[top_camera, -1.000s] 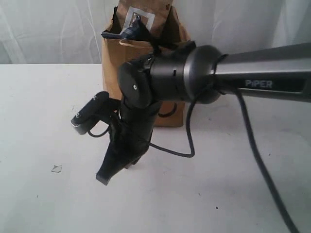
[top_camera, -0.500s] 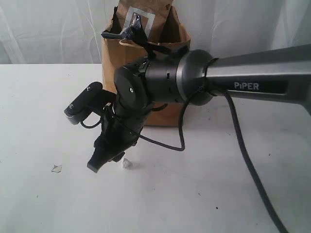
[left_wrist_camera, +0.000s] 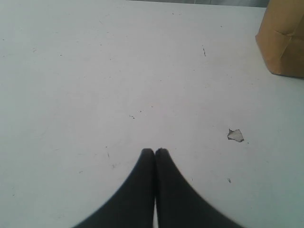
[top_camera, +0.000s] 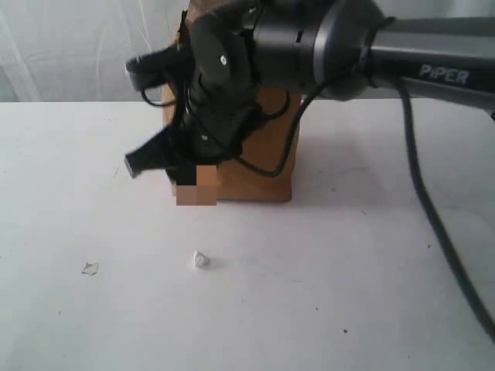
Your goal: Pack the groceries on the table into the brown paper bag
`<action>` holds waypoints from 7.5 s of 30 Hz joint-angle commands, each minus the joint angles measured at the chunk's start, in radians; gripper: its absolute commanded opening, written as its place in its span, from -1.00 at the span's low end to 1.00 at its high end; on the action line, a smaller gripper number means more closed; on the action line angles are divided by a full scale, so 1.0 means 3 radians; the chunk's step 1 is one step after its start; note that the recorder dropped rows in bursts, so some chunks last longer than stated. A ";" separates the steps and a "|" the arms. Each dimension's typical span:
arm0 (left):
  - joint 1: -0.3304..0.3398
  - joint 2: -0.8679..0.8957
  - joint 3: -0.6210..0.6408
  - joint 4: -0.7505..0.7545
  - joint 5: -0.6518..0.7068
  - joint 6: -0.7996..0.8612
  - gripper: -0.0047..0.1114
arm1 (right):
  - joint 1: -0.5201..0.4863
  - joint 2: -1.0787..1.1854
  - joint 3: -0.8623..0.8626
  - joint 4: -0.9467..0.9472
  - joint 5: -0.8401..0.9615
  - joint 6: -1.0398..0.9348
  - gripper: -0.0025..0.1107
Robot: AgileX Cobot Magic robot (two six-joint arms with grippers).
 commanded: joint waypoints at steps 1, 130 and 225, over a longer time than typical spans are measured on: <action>0.0007 -0.0016 0.0012 0.0010 0.0003 -0.0004 -0.92 | 0.0023 0.0281 -0.0001 0.0359 0.0463 -0.0485 -0.10; 0.0007 -0.0016 0.0012 0.0003 0.0292 -0.0001 -0.92 | -0.0586 -0.1265 0.0012 0.1458 -0.0754 -0.1840 -0.96; 0.0039 -0.0016 0.0012 0.0027 -0.0034 -0.0007 -0.92 | -0.1293 -0.0864 0.0012 -0.1568 -0.0461 0.0092 -0.96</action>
